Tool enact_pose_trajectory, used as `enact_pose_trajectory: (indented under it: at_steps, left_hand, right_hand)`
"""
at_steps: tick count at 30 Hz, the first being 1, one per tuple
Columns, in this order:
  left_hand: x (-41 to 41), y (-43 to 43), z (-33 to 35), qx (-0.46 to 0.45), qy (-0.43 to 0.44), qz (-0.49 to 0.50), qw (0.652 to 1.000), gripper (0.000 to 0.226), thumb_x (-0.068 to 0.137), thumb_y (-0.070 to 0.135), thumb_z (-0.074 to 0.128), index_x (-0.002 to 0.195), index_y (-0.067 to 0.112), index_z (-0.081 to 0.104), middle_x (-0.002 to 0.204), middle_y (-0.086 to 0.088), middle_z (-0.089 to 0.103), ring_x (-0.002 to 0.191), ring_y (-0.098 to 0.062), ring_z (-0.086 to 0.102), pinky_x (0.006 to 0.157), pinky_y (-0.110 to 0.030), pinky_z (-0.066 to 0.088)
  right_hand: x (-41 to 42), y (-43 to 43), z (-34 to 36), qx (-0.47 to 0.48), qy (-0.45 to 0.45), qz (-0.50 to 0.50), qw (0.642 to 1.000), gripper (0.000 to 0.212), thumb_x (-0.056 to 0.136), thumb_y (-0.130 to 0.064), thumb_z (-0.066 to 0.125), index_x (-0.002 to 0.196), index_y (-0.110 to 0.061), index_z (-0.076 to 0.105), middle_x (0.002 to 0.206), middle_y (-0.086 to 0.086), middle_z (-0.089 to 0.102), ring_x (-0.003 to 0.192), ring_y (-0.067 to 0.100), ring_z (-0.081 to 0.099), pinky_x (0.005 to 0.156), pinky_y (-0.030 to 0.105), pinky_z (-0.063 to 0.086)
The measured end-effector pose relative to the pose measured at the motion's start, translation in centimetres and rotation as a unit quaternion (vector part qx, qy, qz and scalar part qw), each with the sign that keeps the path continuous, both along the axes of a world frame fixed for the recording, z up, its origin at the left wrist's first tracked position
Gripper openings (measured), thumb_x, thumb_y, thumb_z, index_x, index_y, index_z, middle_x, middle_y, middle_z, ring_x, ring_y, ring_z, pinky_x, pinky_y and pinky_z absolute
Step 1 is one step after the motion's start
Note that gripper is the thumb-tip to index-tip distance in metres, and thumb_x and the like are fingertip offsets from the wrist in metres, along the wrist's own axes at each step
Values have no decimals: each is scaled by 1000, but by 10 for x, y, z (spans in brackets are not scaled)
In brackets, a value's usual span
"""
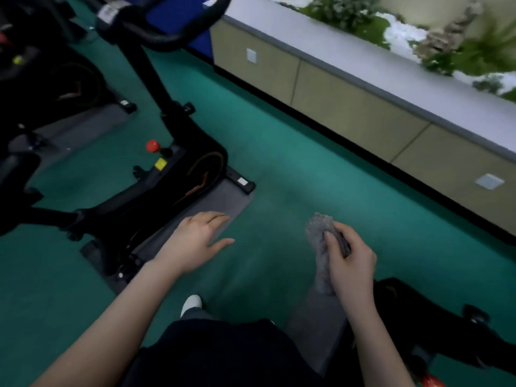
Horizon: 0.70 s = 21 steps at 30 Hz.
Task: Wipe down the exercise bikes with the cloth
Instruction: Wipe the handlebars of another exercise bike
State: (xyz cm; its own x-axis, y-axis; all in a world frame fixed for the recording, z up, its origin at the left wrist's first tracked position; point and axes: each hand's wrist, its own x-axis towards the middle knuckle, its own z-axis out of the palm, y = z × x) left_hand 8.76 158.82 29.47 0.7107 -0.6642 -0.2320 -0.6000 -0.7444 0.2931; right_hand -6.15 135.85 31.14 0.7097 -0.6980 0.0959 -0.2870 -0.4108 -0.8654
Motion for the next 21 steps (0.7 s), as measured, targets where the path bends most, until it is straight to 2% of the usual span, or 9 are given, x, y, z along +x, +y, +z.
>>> enact_pose_trajectory:
  at_steps: [4,6,9,11,13,18,21]
  left_hand:
    - [15,47,-7,41,27,39,998,88,74,73,15,142,24,39,146,6,41,136,-14,35,110,-31,25]
    - [25,75,-10,50,37,51,997,89,73,74,13,142,25,38,145,7,41,136,-13,35,110,-32,24]
    - [43,118,-16,61,49,70,994,68,90,67,30,143,25,36,146,7,39,136,-12,33,110,-32,23]
    - [57,146,-20,55,60,90,993,70,89,68,32,144,25,36,146,8,39,136,-11,33,111,-32,23]
    - [73,170,-23,49,68,100,992,82,81,76,22,143,25,37,145,8,41,134,-12,36,110,-32,25]
    - [114,221,-35,30,66,103,992,62,91,60,39,142,25,38,144,7,43,132,-13,39,109,-33,28]
    - [133,242,-36,27,67,113,991,76,83,73,25,139,24,42,140,6,47,127,-15,45,106,-35,34]
  right_hand:
    - [44,30,-7,-6,27,51,998,17,88,-3,62,103,-3,69,94,-1,66,88,6,60,73,-3,35]
    - [67,52,-9,-10,39,75,996,16,88,-3,62,103,-5,69,92,-2,66,88,13,61,73,2,37]
    - [99,89,-11,-17,62,117,991,19,89,-4,61,106,-6,68,97,-1,67,91,13,61,79,12,40]
    - [120,114,-12,-34,72,145,986,21,89,-5,60,108,-7,68,100,-1,67,92,10,61,79,9,39]
    - [139,138,-11,-55,80,162,982,20,89,-5,60,108,-8,68,98,-3,67,90,8,60,77,4,36]
    - [185,191,-9,-70,76,161,981,18,89,-4,60,105,-7,68,96,-1,67,86,7,60,75,-1,38]
    - [208,215,-7,-75,75,164,981,18,90,-5,60,106,-6,68,96,-2,67,86,5,59,76,-3,37]
